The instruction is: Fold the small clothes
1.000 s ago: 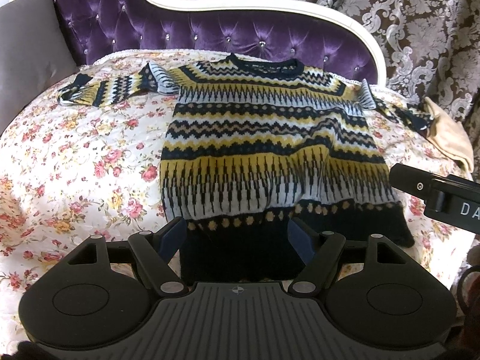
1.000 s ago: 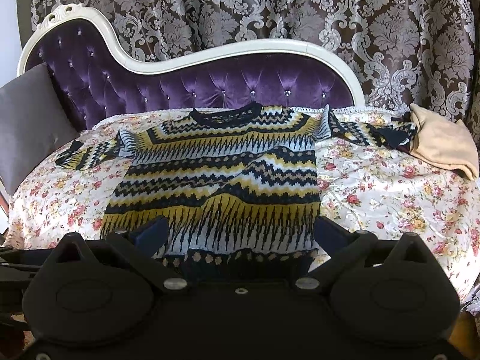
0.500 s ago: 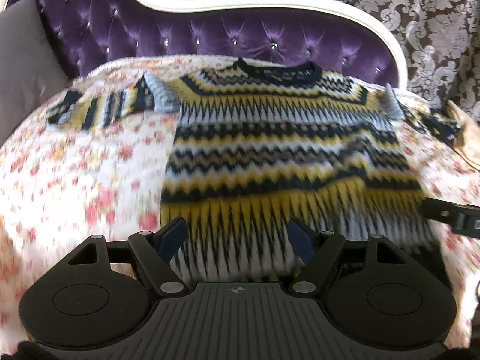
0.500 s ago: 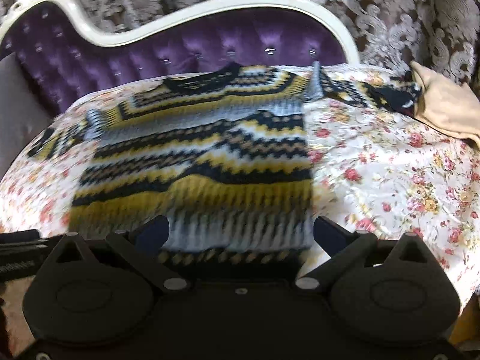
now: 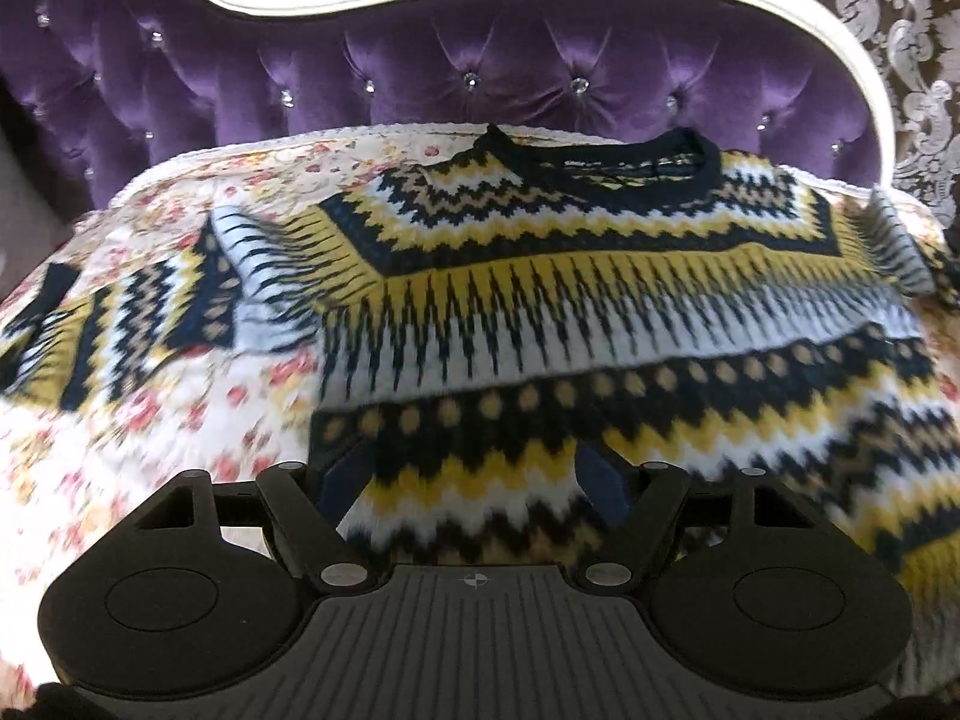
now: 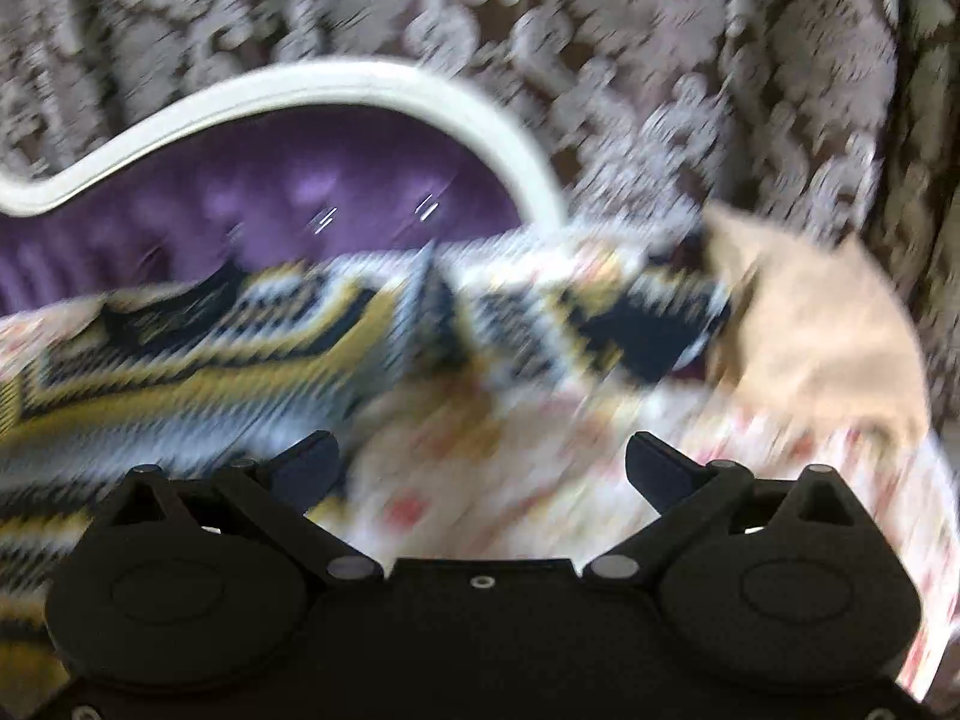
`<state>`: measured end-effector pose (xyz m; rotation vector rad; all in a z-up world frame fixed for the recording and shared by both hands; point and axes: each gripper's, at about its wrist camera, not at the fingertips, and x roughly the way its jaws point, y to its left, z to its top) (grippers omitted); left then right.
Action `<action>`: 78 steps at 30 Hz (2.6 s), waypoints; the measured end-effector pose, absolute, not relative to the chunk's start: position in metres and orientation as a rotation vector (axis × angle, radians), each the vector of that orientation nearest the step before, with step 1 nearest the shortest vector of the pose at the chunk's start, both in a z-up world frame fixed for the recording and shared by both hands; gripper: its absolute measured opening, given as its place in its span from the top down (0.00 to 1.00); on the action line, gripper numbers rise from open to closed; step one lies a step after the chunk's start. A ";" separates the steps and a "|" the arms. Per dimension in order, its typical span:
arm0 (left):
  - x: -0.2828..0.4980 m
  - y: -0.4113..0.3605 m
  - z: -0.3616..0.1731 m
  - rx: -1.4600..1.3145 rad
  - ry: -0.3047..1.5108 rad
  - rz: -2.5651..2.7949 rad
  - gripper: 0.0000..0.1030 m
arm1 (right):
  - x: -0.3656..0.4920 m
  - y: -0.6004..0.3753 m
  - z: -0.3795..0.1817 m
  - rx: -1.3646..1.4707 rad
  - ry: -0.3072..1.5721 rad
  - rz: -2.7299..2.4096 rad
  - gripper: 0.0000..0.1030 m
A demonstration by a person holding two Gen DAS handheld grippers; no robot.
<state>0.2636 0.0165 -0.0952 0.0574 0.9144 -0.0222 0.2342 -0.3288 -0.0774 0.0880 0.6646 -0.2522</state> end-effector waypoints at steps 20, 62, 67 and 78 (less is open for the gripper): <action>0.287 0.022 -0.117 0.071 0.867 -0.099 0.22 | 0.326 -0.382 -0.138 -0.184 0.767 -0.311 0.83; 0.287 0.135 -0.083 -0.071 0.820 0.112 0.24 | 0.415 -0.015 -0.074 0.379 0.764 0.538 0.53; 0.291 0.135 -0.089 -0.075 0.842 0.127 0.24 | 0.397 -0.108 -0.064 0.292 0.717 0.304 0.41; 0.294 0.122 -0.119 -0.034 0.867 0.156 0.23 | 0.385 -0.286 -0.112 0.405 0.779 -0.146 0.37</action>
